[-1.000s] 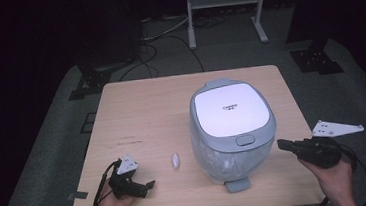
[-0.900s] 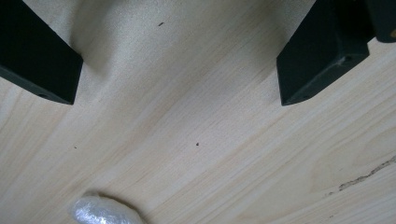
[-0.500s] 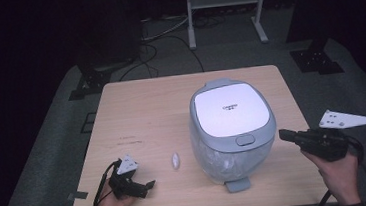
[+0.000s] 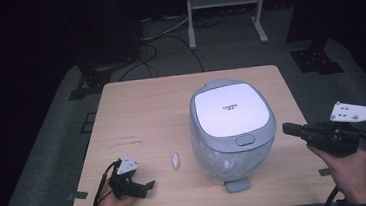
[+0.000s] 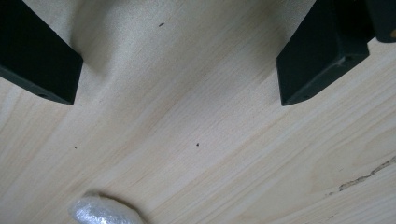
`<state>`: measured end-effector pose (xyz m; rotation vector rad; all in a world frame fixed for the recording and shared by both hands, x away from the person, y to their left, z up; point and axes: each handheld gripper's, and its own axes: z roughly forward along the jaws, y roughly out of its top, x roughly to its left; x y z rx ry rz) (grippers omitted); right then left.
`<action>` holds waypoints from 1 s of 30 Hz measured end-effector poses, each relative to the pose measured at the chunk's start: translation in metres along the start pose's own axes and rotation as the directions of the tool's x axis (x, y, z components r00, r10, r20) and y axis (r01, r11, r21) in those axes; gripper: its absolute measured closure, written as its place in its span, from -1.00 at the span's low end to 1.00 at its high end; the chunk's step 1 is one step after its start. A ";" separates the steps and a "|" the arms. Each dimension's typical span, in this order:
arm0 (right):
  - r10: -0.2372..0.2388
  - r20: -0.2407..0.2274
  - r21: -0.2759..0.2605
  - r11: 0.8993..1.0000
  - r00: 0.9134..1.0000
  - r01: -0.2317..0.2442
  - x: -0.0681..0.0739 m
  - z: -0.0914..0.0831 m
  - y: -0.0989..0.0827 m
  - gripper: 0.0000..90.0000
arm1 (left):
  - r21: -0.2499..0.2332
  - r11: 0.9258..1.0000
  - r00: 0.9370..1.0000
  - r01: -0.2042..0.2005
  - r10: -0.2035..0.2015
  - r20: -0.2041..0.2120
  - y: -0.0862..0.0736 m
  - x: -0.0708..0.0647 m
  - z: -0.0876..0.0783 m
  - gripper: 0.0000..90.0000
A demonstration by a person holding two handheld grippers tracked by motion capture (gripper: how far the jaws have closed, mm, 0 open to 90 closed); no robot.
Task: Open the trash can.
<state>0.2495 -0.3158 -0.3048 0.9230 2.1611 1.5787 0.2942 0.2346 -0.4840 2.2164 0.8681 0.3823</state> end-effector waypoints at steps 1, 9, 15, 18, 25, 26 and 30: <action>0.002 -0.013 -0.010 1.000 1.000 -0.002 0.002 -0.003 0.005 1.00 | -0.001 1.000 1.000 0.001 -0.001 0.000 0.000 0.000 0.000 -1.00; -0.017 -0.059 -0.040 0.999 0.998 0.015 0.011 -0.007 0.021 1.00 | 0.000 1.000 1.000 0.002 -0.002 -0.003 0.000 0.000 0.000 -1.00; -0.032 -0.122 -0.063 0.998 0.992 0.025 0.019 -0.004 0.030 1.00 | 0.000 1.000 1.000 0.005 -0.005 -0.005 0.000 0.000 0.000 -1.00; -0.039 -0.141 -0.067 0.997 0.989 0.030 0.023 -0.001 0.034 1.00 | 0.000 1.000 1.000 0.005 -0.005 -0.006 0.000 -0.001 0.000 -1.00; -0.052 -0.192 -0.062 0.997 0.980 0.041 0.033 0.005 0.040 1.00 | 0.000 1.000 1.000 0.006 -0.006 -0.006 0.000 -0.001 0.000 -1.00; -0.053 -0.198 -0.061 0.997 0.979 0.041 0.034 0.007 0.041 1.00 | 0.000 1.000 1.000 0.006 -0.006 -0.007 0.000 -0.001 0.000 -1.00; -0.064 -0.223 -0.051 0.997 0.973 0.053 0.041 0.014 0.045 1.00 | 0.000 1.000 1.000 0.006 -0.006 -0.007 0.000 -0.001 0.000 -1.00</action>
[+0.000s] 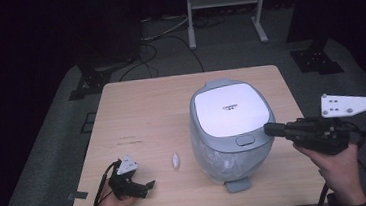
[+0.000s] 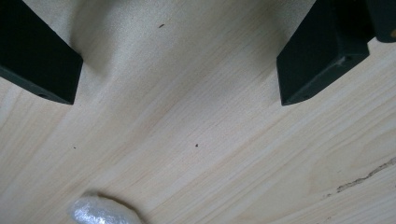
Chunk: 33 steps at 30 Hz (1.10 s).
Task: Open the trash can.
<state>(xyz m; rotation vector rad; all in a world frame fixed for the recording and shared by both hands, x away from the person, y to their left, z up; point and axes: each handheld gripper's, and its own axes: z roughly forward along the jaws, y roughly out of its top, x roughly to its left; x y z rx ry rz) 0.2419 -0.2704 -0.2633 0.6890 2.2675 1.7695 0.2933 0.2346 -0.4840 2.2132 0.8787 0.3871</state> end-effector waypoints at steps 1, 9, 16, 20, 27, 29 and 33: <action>-0.001 -0.006 0.006 1.000 1.000 0.001 0.001 0.002 0.000 1.00 | 0.000 1.000 1.000 0.000 0.000 0.000 0.000 0.000 0.000 -1.00; -0.008 -0.046 0.037 0.999 0.999 0.010 0.006 0.020 0.001 1.00 | 0.000 1.000 1.000 0.000 0.000 0.000 0.000 0.000 0.000 -1.00; -0.015 -0.050 0.060 0.998 0.999 0.018 0.007 0.031 0.002 1.00 | 0.000 1.000 1.000 0.001 -0.001 0.000 0.000 0.000 0.000 -1.00; -0.018 -0.057 0.073 0.997 0.998 0.022 0.008 0.036 0.001 1.00 | 0.000 1.000 1.000 -0.001 0.001 0.000 0.000 0.000 0.000 -1.00; -0.023 -0.055 0.084 0.996 0.998 0.027 0.008 0.042 0.000 1.00 | 0.000 1.000 1.000 0.000 0.000 0.000 0.000 0.000 0.000 -1.00; -0.026 -0.054 0.081 0.996 0.998 0.030 0.008 0.042 0.000 1.00 | 0.000 1.000 1.000 0.000 0.000 0.000 0.000 0.000 0.000 -1.00; -0.032 -0.036 0.082 0.996 0.999 0.035 0.009 0.043 -0.001 1.00 | 0.000 1.000 1.000 0.000 0.000 0.000 0.000 0.000 0.000 -1.00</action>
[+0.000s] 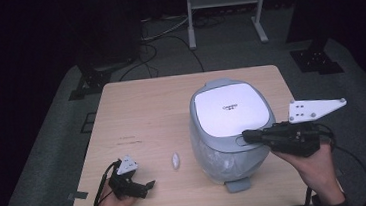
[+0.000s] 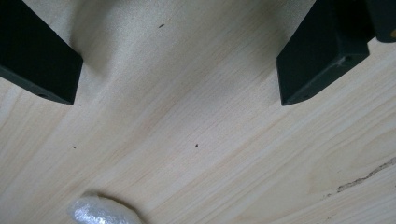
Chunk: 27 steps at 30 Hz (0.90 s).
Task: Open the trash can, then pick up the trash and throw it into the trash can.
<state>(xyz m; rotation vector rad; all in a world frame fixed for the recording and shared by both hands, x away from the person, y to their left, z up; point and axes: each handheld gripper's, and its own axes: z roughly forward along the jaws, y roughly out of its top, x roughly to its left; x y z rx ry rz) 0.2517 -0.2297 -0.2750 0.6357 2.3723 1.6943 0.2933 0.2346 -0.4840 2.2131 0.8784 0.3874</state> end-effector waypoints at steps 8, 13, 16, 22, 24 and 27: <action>0.000 -0.015 -0.014 1.000 1.000 0.000 -0.001 0.000 -0.003 1.00 | 0.000 1.000 1.000 0.000 0.000 0.000 0.000 0.000 0.000 -1.00; -0.002 -0.030 -0.006 1.000 1.000 0.002 0.001 0.002 -0.001 1.00 | 0.001 1.000 1.000 0.000 0.000 0.001 0.000 0.000 0.000 -1.00; -0.016 -0.033 0.007 1.000 0.999 0.016 0.004 0.002 0.001 1.00 | 0.001 1.000 1.000 0.001 -0.001 0.000 0.000 0.000 0.000 -1.00; -0.005 0.009 -0.009 1.000 1.000 0.006 0.002 -0.007 0.001 0.72 | 0.002 1.000 1.000 0.001 -0.001 0.000 -0.001 -0.001 -0.001 -1.00; 0.001 0.025 -0.020 1.000 1.000 0.000 0.001 -0.012 0.001 0.61 | 0.002 1.000 1.000 0.001 -0.001 0.000 -0.001 -0.001 -0.001 -1.00; 0.009 0.040 -0.020 1.000 0.999 -0.008 0.001 -0.018 0.001 0.52 | 0.002 1.000 1.000 0.002 -0.002 0.000 -0.001 -0.001 -0.001 -1.00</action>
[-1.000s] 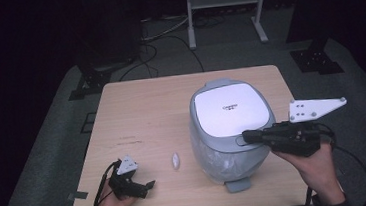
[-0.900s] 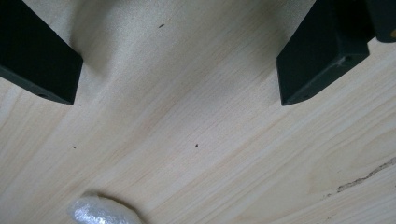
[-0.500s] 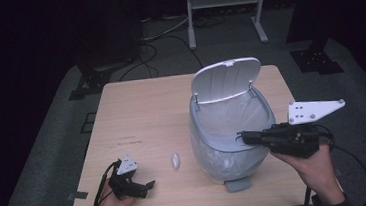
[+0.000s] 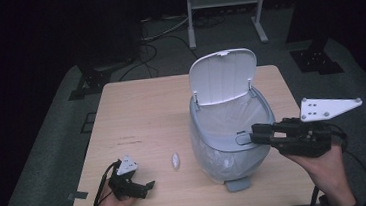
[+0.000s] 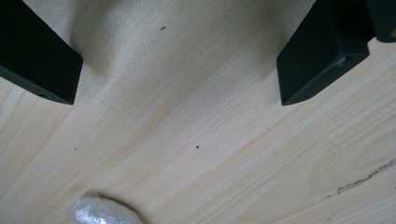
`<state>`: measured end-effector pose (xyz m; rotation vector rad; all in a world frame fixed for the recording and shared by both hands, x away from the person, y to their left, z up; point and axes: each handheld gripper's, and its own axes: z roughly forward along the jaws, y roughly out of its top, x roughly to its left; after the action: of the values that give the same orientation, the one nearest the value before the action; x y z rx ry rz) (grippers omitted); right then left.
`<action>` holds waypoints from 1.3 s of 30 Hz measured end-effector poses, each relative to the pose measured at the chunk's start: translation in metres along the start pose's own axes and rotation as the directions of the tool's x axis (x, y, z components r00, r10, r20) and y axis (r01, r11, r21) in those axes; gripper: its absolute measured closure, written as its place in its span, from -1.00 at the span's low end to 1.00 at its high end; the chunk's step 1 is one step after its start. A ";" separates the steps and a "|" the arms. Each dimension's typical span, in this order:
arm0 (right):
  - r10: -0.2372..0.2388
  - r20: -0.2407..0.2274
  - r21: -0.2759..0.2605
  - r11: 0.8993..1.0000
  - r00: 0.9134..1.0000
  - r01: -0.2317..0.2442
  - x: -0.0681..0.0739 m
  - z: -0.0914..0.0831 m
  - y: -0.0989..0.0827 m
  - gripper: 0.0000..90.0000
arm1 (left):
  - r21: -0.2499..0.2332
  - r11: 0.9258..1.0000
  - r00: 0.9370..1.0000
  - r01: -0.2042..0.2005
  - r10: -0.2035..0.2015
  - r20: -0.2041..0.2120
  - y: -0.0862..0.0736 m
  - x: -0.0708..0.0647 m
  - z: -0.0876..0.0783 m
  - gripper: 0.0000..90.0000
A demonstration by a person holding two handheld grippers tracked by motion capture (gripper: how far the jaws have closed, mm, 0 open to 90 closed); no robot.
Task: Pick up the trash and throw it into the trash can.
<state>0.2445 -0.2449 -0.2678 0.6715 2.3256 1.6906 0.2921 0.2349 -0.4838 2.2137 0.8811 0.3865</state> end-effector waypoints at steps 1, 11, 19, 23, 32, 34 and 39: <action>0.003 0.009 -0.003 1.000 1.000 -0.003 0.000 -0.003 0.000 0.50 | 0.000 1.000 1.000 0.000 0.000 0.000 0.000 0.000 0.000 -1.00; 0.038 0.068 -0.016 0.999 0.997 -0.037 -0.009 -0.024 -0.005 0.31 | 0.000 1.000 1.000 0.000 0.000 0.000 0.000 0.000 0.000 -1.00; 0.055 0.127 -0.019 0.998 0.990 -0.053 -0.014 -0.037 -0.013 0.00 | 0.000 1.000 1.000 0.000 0.000 0.000 0.000 0.000 0.000 -1.00; 0.068 0.163 -0.013 0.998 0.984 -0.066 -0.018 -0.041 -0.019 -0.16 | 0.000 1.000 1.000 0.000 0.000 0.000 0.000 0.000 0.000 -1.00; 0.075 0.210 0.006 0.997 0.975 -0.078 -0.024 -0.045 -0.036 -0.49 | 0.000 1.000 1.000 0.000 0.000 0.001 0.000 0.000 0.000 -1.00; 0.079 0.226 0.019 0.996 0.971 -0.086 -0.025 -0.044 -0.040 -0.58 | 0.000 1.000 1.000 -0.001 0.001 0.000 0.000 0.000 0.000 -1.00; 0.069 0.261 0.032 0.996 0.963 -0.080 -0.028 -0.043 -0.051 -0.71 | 0.000 1.000 1.000 -0.001 0.001 0.000 0.000 0.000 0.000 -1.00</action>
<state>0.2390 -0.3073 -0.3039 0.9384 2.1817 1.4836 0.2922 0.2349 -0.4838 2.2145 0.8804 0.3862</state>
